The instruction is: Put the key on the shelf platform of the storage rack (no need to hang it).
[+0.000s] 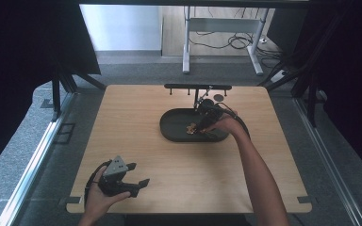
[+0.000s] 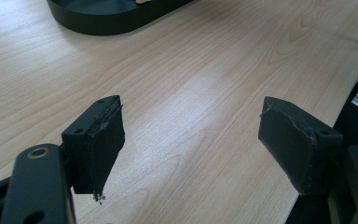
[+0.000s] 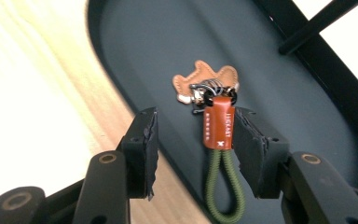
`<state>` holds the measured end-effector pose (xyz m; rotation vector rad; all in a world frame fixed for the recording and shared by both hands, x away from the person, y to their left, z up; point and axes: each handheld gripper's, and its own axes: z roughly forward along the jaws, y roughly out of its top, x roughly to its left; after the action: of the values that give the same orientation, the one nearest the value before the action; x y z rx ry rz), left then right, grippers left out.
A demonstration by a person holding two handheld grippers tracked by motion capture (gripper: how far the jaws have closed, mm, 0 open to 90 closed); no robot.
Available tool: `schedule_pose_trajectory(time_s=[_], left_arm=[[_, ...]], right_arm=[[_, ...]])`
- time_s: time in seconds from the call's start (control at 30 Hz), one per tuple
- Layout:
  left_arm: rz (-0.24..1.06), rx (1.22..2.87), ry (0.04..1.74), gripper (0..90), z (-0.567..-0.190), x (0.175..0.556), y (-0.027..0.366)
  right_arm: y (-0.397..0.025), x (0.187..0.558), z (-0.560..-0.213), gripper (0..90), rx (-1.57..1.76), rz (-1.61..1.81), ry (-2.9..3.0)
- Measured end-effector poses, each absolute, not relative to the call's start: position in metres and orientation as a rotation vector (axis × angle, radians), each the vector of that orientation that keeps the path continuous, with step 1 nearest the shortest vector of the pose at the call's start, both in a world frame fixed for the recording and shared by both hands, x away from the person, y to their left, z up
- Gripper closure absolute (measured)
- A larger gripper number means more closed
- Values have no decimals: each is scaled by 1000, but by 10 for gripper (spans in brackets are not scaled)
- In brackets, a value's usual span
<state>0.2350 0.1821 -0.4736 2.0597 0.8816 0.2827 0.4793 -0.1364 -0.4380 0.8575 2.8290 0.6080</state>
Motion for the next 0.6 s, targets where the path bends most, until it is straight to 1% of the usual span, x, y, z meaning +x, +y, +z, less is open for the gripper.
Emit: schedule_pose_trajectory(time_s=[0.1,0.37,0.43,0.47,0.5,0.53,0.6], left_arm=[[283,2061,880,226,-474,235,181],[287,2066,878,226,-473,234,180],[286,2064,879,226,-473,234,180],[286,2064,879,226,-473,234,180],[286,2064,880,226,-474,234,180],[286,2065,880,226,-474,234,179],[284,2071,877,226,-474,234,178]], right_arm=[[-140,470,-433,493,846,643,2824],[-149,444,-426,488,819,727,2807],[-155,429,-423,486,798,774,2795],[-155,429,-423,486,798,774,2795],[-159,420,-423,485,789,799,2783],[-159,420,-423,485,789,799,2783],[-166,407,-424,482,784,828,2770]])
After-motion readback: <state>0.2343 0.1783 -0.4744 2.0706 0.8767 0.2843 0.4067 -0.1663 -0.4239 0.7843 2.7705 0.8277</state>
